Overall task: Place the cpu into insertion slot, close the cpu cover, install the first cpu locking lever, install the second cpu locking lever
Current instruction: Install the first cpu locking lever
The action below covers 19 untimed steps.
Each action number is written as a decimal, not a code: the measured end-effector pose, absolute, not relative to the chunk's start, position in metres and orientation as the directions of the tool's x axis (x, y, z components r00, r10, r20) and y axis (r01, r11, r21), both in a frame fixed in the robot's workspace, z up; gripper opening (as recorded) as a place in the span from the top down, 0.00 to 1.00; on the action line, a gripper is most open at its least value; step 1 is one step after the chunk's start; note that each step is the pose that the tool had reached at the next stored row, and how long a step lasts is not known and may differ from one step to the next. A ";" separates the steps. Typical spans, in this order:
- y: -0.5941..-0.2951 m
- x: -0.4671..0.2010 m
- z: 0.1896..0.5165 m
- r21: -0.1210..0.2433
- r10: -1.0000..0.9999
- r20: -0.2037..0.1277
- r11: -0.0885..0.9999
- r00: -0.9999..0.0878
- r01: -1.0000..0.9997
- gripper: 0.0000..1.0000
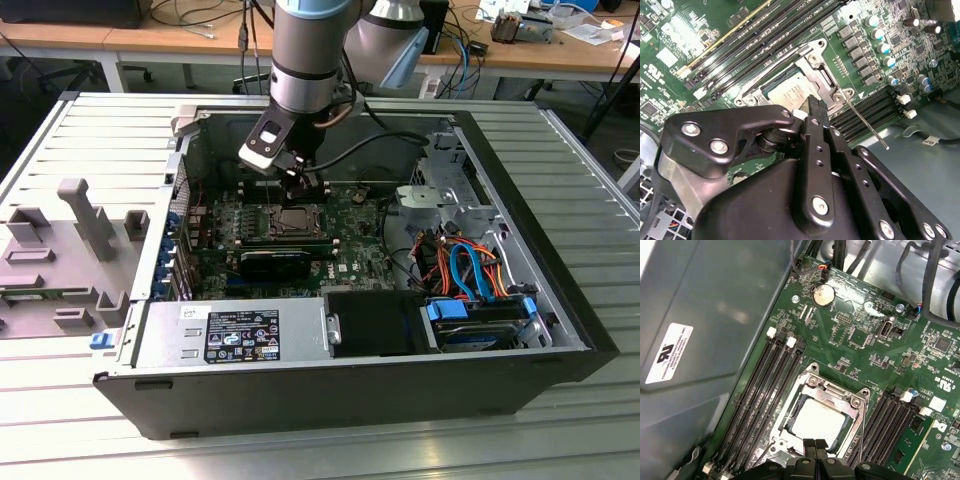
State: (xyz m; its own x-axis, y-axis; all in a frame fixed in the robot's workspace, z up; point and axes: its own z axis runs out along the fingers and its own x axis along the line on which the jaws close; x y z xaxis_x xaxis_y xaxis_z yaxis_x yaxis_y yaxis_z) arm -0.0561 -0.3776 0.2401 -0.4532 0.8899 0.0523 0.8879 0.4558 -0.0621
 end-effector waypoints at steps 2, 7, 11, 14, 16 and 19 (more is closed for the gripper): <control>-0.378 -0.056 0.240 -0.062 0.879 0.052 0.476 -0.473 0.877 0.89; -0.378 -0.056 0.240 -0.062 0.856 0.052 0.517 -0.514 0.854 0.89; -0.378 -0.056 0.240 -0.062 0.844 0.052 0.536 -0.534 0.842 0.89; -0.378 -0.056 0.240 -0.062 0.835 0.052 0.550 -0.548 0.833 0.89; -0.378 -0.056 0.240 -0.062 0.829 0.052 0.559 -0.557 0.827 0.89; -0.378 -0.056 0.240 -0.062 0.818 0.052 0.575 -0.573 0.816 0.89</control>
State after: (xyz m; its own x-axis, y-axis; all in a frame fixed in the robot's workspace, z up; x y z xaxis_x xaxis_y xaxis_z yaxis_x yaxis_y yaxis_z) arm -0.0561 -0.3776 0.2401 -0.5730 0.8179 0.0523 0.8156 0.5753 -0.0621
